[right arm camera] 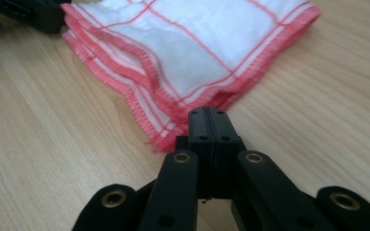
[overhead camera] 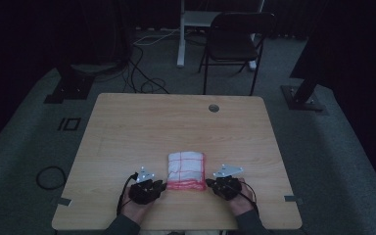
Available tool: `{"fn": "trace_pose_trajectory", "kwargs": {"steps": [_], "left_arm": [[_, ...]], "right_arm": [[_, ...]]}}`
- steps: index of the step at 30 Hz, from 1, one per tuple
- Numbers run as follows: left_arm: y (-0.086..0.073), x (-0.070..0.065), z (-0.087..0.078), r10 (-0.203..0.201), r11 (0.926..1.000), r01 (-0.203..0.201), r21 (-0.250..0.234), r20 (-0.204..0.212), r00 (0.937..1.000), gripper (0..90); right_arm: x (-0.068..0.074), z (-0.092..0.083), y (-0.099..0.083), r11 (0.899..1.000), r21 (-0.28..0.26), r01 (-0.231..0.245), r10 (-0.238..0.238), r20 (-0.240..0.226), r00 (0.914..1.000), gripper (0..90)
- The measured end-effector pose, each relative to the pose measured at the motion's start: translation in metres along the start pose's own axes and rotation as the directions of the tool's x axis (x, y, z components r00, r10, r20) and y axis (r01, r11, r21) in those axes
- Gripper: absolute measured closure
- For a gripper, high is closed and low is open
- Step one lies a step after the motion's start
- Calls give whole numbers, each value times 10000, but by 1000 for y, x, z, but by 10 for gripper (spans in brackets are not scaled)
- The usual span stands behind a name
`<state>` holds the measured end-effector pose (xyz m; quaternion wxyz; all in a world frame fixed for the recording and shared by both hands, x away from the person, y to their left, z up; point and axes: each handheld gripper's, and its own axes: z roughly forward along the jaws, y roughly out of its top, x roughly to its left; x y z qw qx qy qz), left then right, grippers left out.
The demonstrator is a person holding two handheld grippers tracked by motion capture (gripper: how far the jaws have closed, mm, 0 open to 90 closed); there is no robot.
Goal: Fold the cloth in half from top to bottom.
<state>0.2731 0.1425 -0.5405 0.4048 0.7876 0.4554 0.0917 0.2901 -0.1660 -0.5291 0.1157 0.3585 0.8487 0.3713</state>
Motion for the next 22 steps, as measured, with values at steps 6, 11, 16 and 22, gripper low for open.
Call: {"fn": "trace_pose_trajectory", "kwargs": {"steps": [6,11,16,22], "left_arm": [[-3,12,-7,-282,9993,276,-237,-274,9992,719],[-1,19,-11,-371,9987,355,-355,-459,9983,699],[-1,24,-15,-517,9975,487,-507,-611,9968,686],[0,30,-17,-717,9960,677,-581,-696,9950,678]], "right_arm": [[-9,-8,-7,9981,-428,-442,450,173,9988,893],[-13,-7,-10,9971,-493,-572,587,293,9978,890],[-17,-6,-12,9968,-467,-642,662,406,9970,888],[-24,-7,-14,9960,-498,-745,772,551,9955,889]]}}
